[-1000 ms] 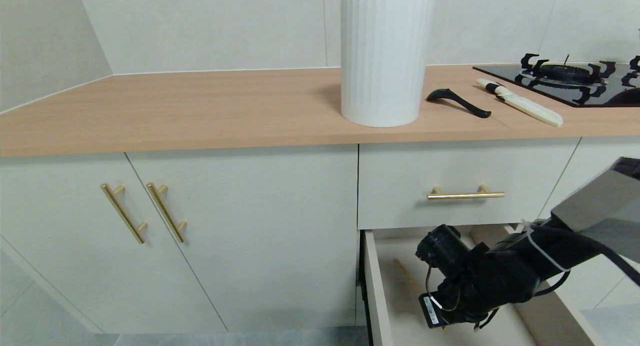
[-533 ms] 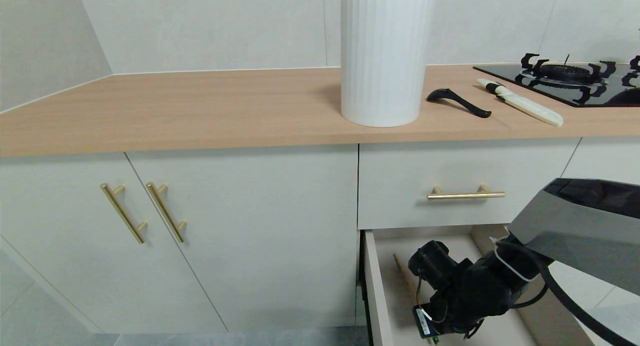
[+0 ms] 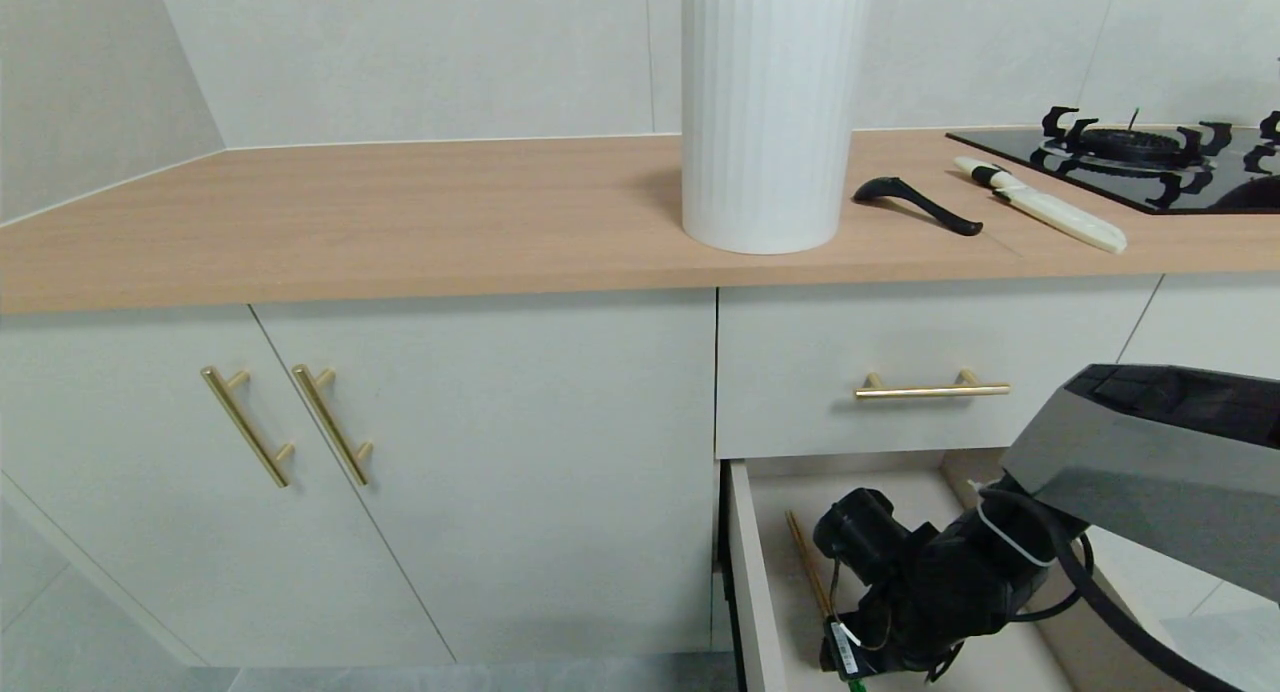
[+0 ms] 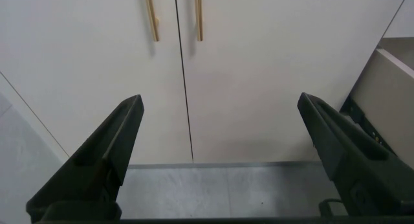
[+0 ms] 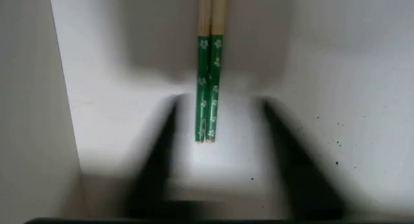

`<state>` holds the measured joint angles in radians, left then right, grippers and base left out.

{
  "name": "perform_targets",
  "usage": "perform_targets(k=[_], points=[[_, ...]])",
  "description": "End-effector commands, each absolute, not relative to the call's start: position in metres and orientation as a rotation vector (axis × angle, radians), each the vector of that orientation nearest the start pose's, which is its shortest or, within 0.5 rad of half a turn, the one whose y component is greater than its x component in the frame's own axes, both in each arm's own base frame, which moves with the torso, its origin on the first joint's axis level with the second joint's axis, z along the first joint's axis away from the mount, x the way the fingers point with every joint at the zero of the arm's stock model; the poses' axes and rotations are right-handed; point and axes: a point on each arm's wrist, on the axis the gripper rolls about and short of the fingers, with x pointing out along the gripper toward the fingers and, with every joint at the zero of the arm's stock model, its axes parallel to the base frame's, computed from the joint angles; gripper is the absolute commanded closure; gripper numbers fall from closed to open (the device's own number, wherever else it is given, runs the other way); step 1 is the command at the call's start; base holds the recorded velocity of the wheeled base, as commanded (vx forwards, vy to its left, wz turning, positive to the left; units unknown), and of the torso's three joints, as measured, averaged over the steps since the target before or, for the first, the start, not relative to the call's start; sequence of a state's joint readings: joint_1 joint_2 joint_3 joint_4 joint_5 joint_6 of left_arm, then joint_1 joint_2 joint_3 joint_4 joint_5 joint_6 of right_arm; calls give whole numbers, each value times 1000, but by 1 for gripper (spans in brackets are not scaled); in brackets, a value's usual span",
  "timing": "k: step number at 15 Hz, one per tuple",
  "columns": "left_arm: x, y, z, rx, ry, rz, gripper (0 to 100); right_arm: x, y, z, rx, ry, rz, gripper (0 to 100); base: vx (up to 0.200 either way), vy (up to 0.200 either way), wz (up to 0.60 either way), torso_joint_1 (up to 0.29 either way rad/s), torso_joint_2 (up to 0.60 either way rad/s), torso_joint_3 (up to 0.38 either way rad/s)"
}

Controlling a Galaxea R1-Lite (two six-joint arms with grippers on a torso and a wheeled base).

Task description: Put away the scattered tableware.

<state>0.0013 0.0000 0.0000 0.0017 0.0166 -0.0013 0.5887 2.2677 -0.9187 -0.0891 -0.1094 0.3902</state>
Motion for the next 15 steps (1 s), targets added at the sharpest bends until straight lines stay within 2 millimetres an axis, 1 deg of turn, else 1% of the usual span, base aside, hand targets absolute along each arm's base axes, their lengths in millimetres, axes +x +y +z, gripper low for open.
perform_targets(k=[1, 2, 3, 4, 5, 6, 7, 8, 9, 10, 13, 15], points=[[-23, 0, 75, -2, 2, 18, 0, 280, 184, -20, -96, 1236, 172, 0, 0, 0, 0, 0, 0, 0], [-23, 0, 75, -2, 2, 18, 0, 278, 183, -17, -103, 1227, 165, 0, 0, 0, 0, 0, 0, 0], [-23, 0, 75, -2, 3, 18, 0, 276, 181, -7, -110, 1198, 149, 0, 0, 0, 0, 0, 0, 0], [-23, 0, 75, -2, 2, 18, 0, 271, 178, 9, -109, 1152, 140, 0, 0, 0, 0, 0, 0, 0], [-23, 0, 75, -2, 2, 18, 0, 262, 176, 43, -77, 1072, 171, 0, 0, 0, 0, 0, 0, 0], [-23, 0, 75, -2, 2, 18, 0, 255, 171, 68, -50, 1007, 193, 0, 0, 0, 0, 0, 0, 0], [-23, 0, 75, -2, 2, 18, 0, 248, 167, 85, -32, 960, 208, 0, 0, 0, 0, 0, 0, 0], [-23, 0, 75, -2, 2, 18, 0, 237, 159, 115, 5, 877, 233, 0, 0, 0, 0, 0, 0, 0], [-23, 0, 75, -2, 2, 18, 0, 222, 146, 148, 17, 795, 257, 0, 0, 0, 0, 0, 0, 0], [-23, 0, 75, -2, 2, 18, 0, 210, 133, 170, 11, 733, 276, 0, 0, 0, 0, 0, 0, 0], [-23, 0, 75, -2, 3, 18, 0, 190, 118, 201, 21, 609, 297, 0, 0, 0, 0, 0, 0, 0], [-23, 0, 75, -2, 2, 18, 0, 187, 108, 209, 7, 569, 282, 0, 0, 0, 0, 0, 0, 0]])
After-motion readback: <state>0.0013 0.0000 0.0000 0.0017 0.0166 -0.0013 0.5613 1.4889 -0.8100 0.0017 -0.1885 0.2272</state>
